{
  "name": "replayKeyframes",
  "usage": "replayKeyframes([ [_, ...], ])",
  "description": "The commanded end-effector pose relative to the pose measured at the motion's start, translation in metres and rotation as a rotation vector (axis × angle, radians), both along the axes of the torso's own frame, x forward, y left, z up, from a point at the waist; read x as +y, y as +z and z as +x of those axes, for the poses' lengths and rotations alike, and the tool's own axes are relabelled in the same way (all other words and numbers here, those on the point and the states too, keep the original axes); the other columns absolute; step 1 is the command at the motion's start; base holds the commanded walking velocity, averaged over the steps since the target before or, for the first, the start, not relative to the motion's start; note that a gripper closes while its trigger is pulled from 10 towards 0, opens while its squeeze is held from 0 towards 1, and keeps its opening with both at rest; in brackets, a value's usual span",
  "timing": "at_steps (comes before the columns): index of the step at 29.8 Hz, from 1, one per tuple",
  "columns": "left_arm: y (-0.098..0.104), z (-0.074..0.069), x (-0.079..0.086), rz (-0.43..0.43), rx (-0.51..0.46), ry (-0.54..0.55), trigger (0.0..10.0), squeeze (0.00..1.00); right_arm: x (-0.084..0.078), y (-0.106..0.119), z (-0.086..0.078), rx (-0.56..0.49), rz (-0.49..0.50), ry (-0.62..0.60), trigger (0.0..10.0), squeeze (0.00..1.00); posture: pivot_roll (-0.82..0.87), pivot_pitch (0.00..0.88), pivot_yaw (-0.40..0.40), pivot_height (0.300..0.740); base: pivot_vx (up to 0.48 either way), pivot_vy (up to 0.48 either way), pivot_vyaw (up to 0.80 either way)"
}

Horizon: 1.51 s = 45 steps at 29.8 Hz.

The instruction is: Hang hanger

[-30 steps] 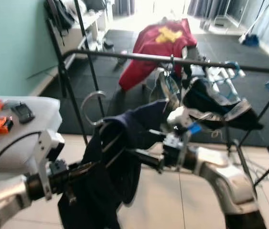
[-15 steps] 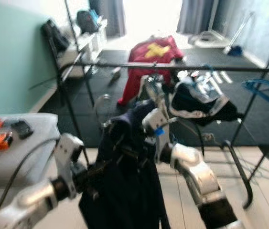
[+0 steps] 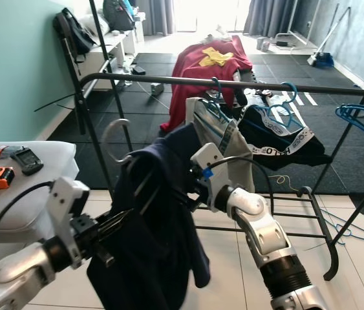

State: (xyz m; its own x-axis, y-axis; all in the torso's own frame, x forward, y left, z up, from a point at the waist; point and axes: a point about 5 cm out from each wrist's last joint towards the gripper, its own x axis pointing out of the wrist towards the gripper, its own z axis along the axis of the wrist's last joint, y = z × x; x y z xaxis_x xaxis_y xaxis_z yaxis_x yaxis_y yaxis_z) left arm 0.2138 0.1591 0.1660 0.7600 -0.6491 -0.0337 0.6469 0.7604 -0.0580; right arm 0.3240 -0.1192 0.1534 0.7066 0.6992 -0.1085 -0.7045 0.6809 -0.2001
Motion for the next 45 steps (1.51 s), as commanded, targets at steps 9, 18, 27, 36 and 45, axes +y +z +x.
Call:
replayKeyframes([
  [9, 0.02, -0.026, 0.019, 0.044, -0.023, -0.121, 10.0, 0.0, -0.017, 0.011, 0.019, -0.093, 0.025, -0.192, 10.0, 0.0, -0.02, 0.0, -0.038, 0.74, 0.0, 0.0, 0.0],
  [18, 0.017, -0.03, 0.012, 0.038, 0.001, -0.165, 10.0, 0.0, -0.023, 0.021, 0.023, -0.085, 0.148, -0.23, 10.0, 0.0, -0.02, 0.0, -0.03, 0.74, 0.0, 0.0, 0.0],
  [27, 0.021, -0.005, 0.012, 0.015, -0.061, 0.007, 10.0, 0.0, -0.017, 0.043, -0.012, 0.035, 0.429, 0.184, 10.0, 0.0, -0.04, 0.0, -0.013, 0.74, 0.0, 0.0, 0.0],
  [36, 0.024, -0.002, -0.005, -0.014, -0.069, -0.046, 10.0, 0.0, -0.01, 0.053, -0.035, 0.034, 0.489, 0.372, 10.0, 0.0, -0.04, 0.0, 0.005, 0.74, 0.0, 0.0, 0.0],
  [45, 0.032, 0.0, -0.014, -0.034, -0.087, -0.085, 10.0, 0.0, -0.003, 0.043, -0.023, 0.019, 0.364, 0.263, 10.0, 0.0, -0.03, 0.0, 0.004, 0.74, 0.0, 0.0, 0.0],
])
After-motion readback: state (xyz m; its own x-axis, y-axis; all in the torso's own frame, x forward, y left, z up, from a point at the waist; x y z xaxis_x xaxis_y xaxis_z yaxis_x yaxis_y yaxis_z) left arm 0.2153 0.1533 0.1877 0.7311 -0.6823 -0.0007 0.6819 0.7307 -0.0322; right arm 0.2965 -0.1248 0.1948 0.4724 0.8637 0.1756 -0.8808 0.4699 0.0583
